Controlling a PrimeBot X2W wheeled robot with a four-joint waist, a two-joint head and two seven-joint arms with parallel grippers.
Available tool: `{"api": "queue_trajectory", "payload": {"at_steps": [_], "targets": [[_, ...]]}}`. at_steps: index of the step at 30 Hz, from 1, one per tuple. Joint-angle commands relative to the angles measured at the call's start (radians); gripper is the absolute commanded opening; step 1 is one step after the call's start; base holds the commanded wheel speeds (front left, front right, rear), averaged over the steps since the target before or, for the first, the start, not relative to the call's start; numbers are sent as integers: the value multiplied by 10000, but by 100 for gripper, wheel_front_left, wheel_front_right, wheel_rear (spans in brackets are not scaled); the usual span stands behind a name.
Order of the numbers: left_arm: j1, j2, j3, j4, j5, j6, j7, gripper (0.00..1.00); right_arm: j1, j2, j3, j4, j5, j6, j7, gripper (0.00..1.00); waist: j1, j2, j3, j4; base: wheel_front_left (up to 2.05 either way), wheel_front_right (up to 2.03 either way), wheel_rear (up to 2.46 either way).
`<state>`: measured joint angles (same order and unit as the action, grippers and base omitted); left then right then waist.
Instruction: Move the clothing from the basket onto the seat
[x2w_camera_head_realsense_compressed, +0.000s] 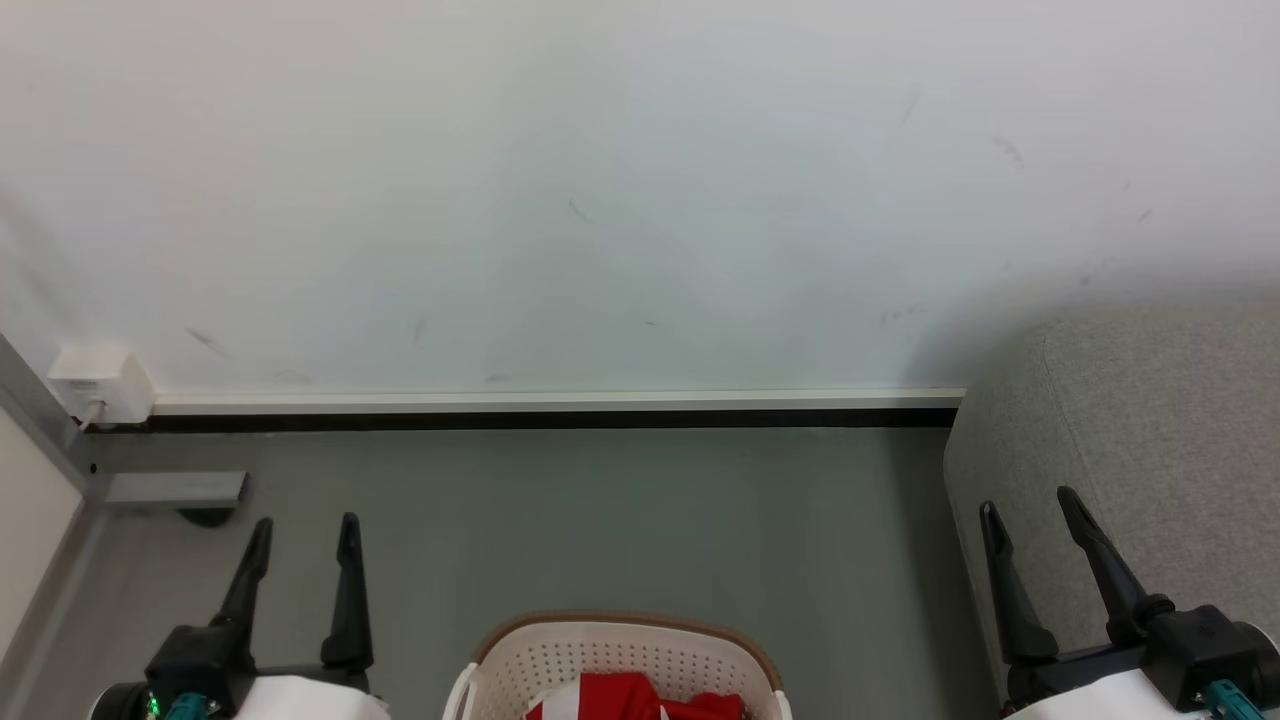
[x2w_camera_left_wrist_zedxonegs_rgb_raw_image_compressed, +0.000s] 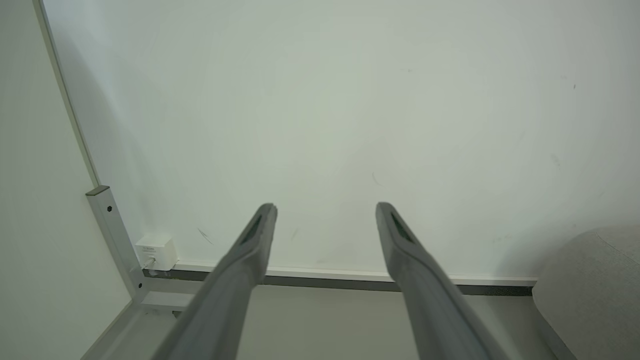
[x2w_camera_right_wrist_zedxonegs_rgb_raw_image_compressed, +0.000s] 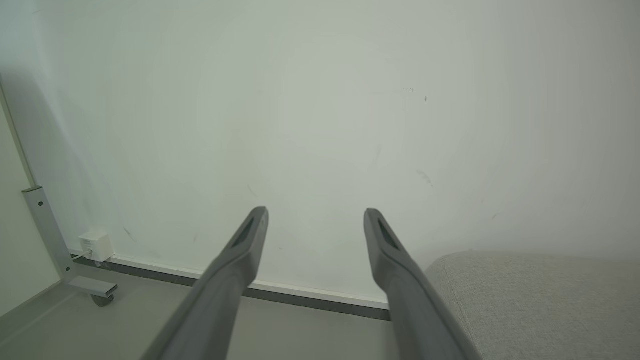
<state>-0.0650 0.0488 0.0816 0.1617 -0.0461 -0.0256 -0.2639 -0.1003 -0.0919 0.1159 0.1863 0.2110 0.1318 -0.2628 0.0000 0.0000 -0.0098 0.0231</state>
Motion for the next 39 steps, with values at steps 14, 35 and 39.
{"api": "queue_trajectory", "payload": {"at_steps": [14, 35, 39], "targets": [[13, 34, 30, 63, -19, -19, -9, 100, -62, -15, -26, -59, -7, -21, -32, 100, 0, 0, -34, -64, 0, 0, 0], [-350, 36, -269, 370, -986, -352, -9, 100, -521, -12, -330, -890, 90, -21, -18, 100, 0, 0, 826, -980, 0, 0, 0], [-676, 37, -270, 673, -1105, -431, -9, 100, -841, 9, -183, -1130, 96, -21, -16, 100, 0, 0, 1425, -1243, 0, 0, 0]]}}
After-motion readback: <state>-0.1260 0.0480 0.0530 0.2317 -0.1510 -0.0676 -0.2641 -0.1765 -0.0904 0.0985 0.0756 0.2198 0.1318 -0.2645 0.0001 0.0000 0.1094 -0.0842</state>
